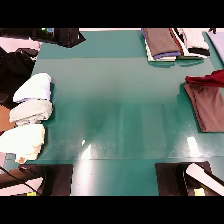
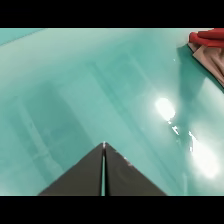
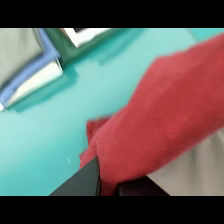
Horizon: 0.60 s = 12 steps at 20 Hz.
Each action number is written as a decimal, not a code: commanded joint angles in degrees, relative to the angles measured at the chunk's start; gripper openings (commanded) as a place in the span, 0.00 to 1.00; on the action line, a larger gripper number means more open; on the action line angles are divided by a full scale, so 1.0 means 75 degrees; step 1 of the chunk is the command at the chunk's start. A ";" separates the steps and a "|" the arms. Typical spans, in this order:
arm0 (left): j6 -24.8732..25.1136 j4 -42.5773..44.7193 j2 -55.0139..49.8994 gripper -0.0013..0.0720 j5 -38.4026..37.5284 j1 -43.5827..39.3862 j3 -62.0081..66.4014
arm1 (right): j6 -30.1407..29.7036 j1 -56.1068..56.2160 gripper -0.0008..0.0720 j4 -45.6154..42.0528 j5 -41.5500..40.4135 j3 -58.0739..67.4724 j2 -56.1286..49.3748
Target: Fold the shirts.
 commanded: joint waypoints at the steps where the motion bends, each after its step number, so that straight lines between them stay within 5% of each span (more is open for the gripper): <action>1: 0.0149 0.0009 -0.0006 0.05 -0.0020 0.0000 -0.0003 | 0.0236 -0.0495 0.04 -0.0440 0.0175 -0.1518 0.1058; 6: 0.0178 0.0009 -0.0006 0.05 -0.0020 0.0000 -0.0003 | 0.0315 -0.1577 0.09 -0.1486 0.0562 -0.3057 0.2052; 8: 0.0321 0.0009 -0.0006 0.05 -0.0020 0.0000 -0.0003 | 0.0306 -0.1967 0.63 -0.2084 0.0536 -0.3357 0.2174; 9: 0.0318 0.0009 -0.0006 0.05 -0.0017 0.0000 -0.0003 | 0.0309 -0.2110 0.78 -0.2206 0.0542 -0.3343 0.2174; 12: 0.0315 0.0006 -0.0006 0.05 -0.0055 0.0000 0.0000 | 0.0303 -0.1950 0.79 -0.1679 0.0627 -0.2739 0.2180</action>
